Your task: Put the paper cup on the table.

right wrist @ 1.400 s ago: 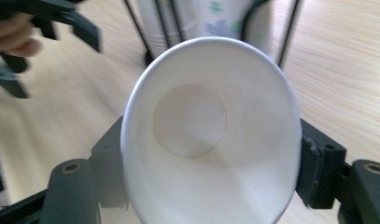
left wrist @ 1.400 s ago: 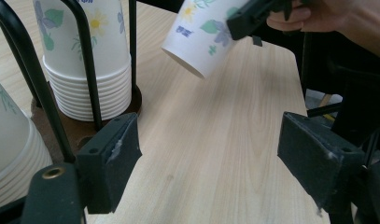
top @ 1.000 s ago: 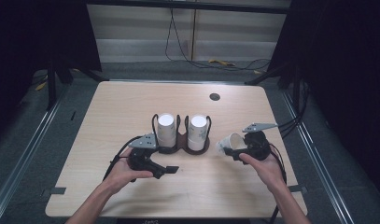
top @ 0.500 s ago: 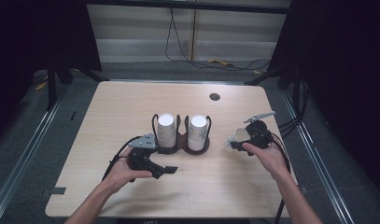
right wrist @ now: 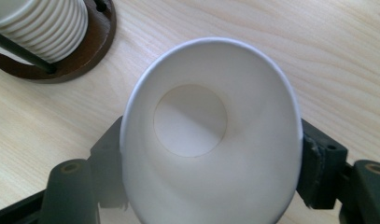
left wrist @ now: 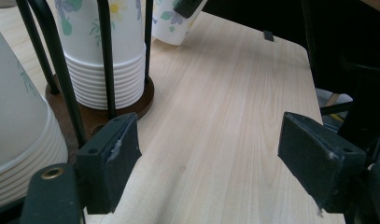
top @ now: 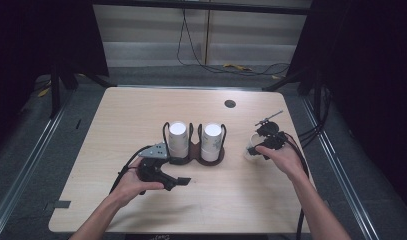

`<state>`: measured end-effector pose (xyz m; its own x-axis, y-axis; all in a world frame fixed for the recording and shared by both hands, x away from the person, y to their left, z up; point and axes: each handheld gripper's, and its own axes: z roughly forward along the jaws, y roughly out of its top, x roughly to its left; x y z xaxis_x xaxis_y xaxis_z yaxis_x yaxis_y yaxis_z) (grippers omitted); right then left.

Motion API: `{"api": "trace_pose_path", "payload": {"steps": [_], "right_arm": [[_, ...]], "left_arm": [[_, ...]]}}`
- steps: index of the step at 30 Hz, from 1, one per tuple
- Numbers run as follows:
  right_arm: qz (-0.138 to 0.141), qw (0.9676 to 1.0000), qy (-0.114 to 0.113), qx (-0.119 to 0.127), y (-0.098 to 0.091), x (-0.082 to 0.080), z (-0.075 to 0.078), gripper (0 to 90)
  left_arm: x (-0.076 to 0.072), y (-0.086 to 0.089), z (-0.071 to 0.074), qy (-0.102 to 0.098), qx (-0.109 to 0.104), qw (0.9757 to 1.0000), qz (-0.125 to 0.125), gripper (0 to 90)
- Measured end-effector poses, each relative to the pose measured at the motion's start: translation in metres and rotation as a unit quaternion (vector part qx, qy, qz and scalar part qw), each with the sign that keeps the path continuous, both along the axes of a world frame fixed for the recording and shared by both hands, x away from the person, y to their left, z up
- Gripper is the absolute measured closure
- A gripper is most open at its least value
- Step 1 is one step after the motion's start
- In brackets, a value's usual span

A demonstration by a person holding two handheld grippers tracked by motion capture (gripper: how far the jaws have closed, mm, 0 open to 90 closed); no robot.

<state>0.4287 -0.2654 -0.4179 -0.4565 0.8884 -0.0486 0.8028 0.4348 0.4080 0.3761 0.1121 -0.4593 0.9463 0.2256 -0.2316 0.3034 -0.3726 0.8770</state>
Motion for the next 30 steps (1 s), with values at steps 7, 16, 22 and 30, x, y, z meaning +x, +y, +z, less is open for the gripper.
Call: {"api": "trace_pose_path", "payload": {"steps": [7, 16, 22, 30], "right_arm": [[0.001, 0.9992, 0.002, -0.039, 0.008, 0.011, -0.004, 25.8], [-0.005, 0.9989, 0.003, -0.047, 0.015, 0.019, -0.012, 22.5], [-0.008, 0.9996, 0.001, -0.027, 0.013, 0.019, -0.015, 19.2], [-0.021, 0.9994, -0.024, 0.012, 0.009, 0.015, -0.017, 16.7]], "left_arm": [[0.003, 0.0, -0.002, 0.005, 0.007, 0.9999, 0.005, 20.6], [0.002, -0.001, -0.002, 0.004, 0.015, 0.9999, 0.004, 20.3], [0.0, 0.002, -0.001, 0.002, 0.014, 0.9999, 0.006, 20.1], [-0.002, 0.004, 0.0, -0.001, 0.019, 0.9998, 0.006, 19.3]]}}
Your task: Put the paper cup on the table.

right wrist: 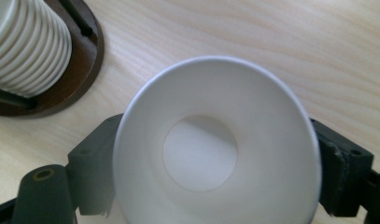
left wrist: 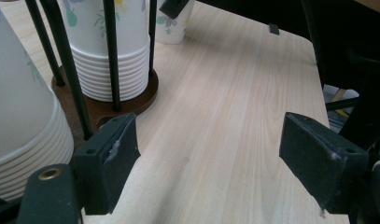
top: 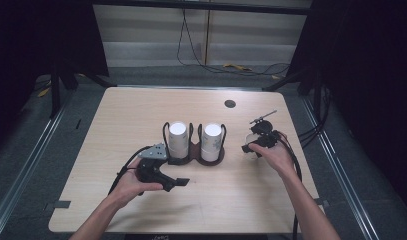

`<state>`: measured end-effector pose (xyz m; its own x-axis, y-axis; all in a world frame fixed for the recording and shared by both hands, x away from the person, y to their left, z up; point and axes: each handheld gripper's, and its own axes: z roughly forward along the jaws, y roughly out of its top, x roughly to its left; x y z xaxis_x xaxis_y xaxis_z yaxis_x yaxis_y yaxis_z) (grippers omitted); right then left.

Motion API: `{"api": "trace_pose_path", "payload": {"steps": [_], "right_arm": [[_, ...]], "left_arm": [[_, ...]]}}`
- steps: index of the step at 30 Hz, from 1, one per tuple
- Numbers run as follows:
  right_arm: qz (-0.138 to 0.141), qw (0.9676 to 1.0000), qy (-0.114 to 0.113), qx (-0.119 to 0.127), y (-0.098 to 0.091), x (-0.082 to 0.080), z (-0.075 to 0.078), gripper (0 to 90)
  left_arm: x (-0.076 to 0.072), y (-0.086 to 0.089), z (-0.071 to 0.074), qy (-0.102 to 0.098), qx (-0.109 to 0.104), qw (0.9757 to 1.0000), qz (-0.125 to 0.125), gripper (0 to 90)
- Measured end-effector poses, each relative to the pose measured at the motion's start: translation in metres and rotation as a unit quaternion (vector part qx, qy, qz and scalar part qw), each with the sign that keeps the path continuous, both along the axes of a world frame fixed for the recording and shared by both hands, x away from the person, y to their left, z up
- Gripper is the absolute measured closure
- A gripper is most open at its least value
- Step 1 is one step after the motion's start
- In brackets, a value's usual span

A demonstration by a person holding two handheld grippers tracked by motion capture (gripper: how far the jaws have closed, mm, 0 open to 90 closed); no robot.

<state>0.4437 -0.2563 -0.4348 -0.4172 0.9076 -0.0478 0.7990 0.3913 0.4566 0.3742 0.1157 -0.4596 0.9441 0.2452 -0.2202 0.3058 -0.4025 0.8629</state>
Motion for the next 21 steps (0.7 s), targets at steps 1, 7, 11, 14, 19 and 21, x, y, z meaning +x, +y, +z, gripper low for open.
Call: {"api": "trace_pose_path", "payload": {"steps": [1, 7, 11, 14, 19, 21], "right_arm": [[-0.001, 1.0, -0.003, 0.003, -0.001, 0.0, 0.0, 16.7], [-0.005, 0.9996, -0.021, 0.019, -0.006, -0.004, -0.004, 16.6], [-0.011, 0.999, -0.03, 0.032, -0.008, -0.009, -0.005, 16.6], [-0.015, 0.9984, -0.041, 0.035, -0.01, -0.013, -0.006, 16.6], [-0.02, 0.9959, -0.066, 0.059, -0.02, -0.024, -0.002, 15.9], [-0.021, 0.9943, -0.079, 0.068, -0.022, -0.029, 0.0, 15.6]], "left_arm": [[0.0, 0.001, 0.0, 0.001, 0.001, 1.0, 0.003, 19.2], [0.002, 0.003, -0.002, 0.006, 0.011, 0.9998, 0.016, 16.4], [0.002, 0.003, -0.001, 0.009, 0.01, 0.9997, 0.021, 16.1], [0.002, 0.004, -0.001, 0.009, 0.008, 0.9997, 0.023, 16.0], [0.003, 0.004, -0.002, 0.016, 0.012, 0.9994, 0.029, 15.9], [0.004, 0.004, -0.002, 0.016, 0.013, 0.9993, 0.031, 15.9]]}}
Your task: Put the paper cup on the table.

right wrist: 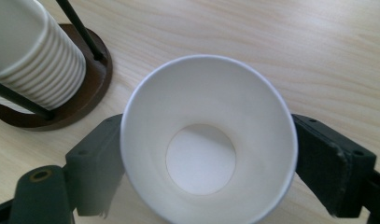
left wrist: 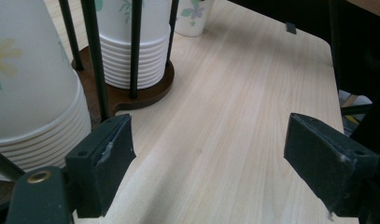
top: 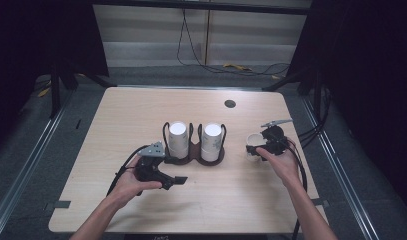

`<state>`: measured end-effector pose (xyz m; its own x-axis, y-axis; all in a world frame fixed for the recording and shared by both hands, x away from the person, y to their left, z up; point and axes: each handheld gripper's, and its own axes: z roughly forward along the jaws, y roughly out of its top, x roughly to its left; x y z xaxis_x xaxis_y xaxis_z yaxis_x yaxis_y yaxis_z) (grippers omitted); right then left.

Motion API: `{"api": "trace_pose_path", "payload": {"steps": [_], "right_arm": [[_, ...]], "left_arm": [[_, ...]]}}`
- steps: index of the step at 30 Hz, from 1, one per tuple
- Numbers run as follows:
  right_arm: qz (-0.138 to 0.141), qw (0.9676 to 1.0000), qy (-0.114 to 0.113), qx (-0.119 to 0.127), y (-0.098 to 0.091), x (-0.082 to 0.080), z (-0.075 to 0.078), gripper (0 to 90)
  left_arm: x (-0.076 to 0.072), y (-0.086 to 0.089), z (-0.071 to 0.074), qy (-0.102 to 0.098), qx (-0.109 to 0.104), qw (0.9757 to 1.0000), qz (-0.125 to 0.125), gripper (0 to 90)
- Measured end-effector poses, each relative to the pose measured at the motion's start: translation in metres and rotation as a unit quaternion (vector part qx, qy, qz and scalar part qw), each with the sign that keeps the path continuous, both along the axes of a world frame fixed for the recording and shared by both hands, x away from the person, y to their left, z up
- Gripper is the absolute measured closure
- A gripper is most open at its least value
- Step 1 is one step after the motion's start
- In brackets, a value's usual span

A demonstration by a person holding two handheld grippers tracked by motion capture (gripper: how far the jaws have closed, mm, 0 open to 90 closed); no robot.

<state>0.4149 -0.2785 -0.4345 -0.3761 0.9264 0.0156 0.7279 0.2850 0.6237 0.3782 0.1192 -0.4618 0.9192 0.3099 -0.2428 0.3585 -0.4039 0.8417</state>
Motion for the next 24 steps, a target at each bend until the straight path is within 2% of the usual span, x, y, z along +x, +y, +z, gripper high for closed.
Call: {"api": "trace_pose_path", "payload": {"steps": [8, 13, 17, 24], "right_arm": [[-0.004, 0.9993, -0.028, 0.026, -0.005, -0.012, 0.009, 14.9], [0.003, 0.9985, -0.041, 0.037, -0.004, -0.022, 0.015, 14.4], [-0.001, 0.9975, -0.053, 0.046, -0.005, -0.036, 0.017, 14.3], [-0.015, 0.9952, -0.076, 0.061, -0.014, -0.067, 0.02, 14.4]], "left_arm": [[0.0, 0.006, -0.002, 0.004, 0.011, 0.9998, 0.017, 15.9], [0.0, 0.011, -0.002, 0.005, 0.016, 0.9995, 0.028, 15.9], [-0.001, 0.016, -0.003, 0.002, 0.025, 0.9989, 0.038, 16.0], [-0.001, 0.026, -0.006, 0.009, 0.034, 0.997, 0.069, 16.1]]}}
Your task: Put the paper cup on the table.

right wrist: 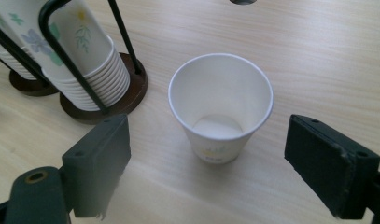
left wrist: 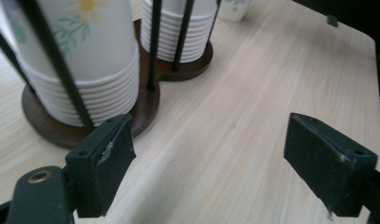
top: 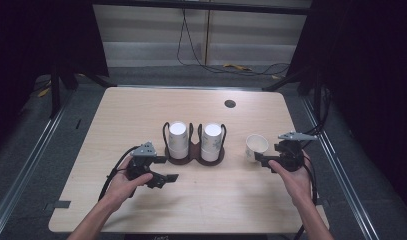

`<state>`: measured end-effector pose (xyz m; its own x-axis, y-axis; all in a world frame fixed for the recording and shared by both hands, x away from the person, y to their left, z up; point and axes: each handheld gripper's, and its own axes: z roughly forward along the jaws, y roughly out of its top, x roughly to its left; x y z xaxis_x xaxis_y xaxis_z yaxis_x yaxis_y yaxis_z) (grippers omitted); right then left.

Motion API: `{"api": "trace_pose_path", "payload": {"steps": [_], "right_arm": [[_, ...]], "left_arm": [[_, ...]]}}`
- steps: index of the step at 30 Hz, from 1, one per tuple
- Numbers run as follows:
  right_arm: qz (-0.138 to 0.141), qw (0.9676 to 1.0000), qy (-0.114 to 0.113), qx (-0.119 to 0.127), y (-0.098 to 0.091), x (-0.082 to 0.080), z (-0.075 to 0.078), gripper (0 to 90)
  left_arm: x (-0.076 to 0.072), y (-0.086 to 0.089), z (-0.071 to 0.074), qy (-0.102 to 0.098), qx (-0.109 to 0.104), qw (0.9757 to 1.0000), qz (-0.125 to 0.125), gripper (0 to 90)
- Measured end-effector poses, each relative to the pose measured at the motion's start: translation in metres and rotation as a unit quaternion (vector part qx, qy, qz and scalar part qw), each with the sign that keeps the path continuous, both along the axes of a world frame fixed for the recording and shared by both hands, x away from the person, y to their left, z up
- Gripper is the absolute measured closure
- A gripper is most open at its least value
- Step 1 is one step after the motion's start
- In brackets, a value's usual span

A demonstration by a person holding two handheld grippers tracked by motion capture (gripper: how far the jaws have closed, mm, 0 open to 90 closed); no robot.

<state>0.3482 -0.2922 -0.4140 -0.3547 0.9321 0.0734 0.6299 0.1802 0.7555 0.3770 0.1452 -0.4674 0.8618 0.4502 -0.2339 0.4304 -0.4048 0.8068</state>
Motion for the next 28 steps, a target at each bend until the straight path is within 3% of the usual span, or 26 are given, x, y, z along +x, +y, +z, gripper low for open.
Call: {"api": "trace_pose_path", "payload": {"steps": [3, 7, 14, 19, 22, 28], "right_arm": [[0.0, 1.0, 0.002, 0.004, 0.0, -0.01, -0.005, 15.6], [0.004, 0.9999, 0.003, 0.009, 0.003, -0.025, -0.017, 16.4], [0.018, 0.9994, 0.004, 0.03, 0.012, -0.048, -0.031, 17.6], [0.019, 0.999, -0.009, 0.039, 0.018, -0.063, -0.04, 17.6], [0.019, 0.9991, -0.006, 0.038, 0.019, -0.064, -0.048, 18.0], [0.016, 0.9993, -0.007, 0.032, 0.021, -0.061, -0.055, 17.2]], "left_arm": [[-0.001, 0.004, -0.001, 0.004, 0.001, 0.9999, 0.009, 16.1], [-0.007, 0.01, 0.0, -0.008, 0.009, 0.9997, 0.021, 16.2], [-0.019, 0.02, -0.005, 0.002, 0.018, 0.9995, 0.025, 16.2], [-0.026, 0.03, -0.015, 0.008, 0.025, 0.9991, 0.033, 16.2], [-0.029, 0.036, -0.019, 0.01, 0.016, 0.9983, 0.055, 16.2], [-0.028, 0.043, -0.026, 0.014, 0.024, 0.9969, 0.074, 16.3]]}}
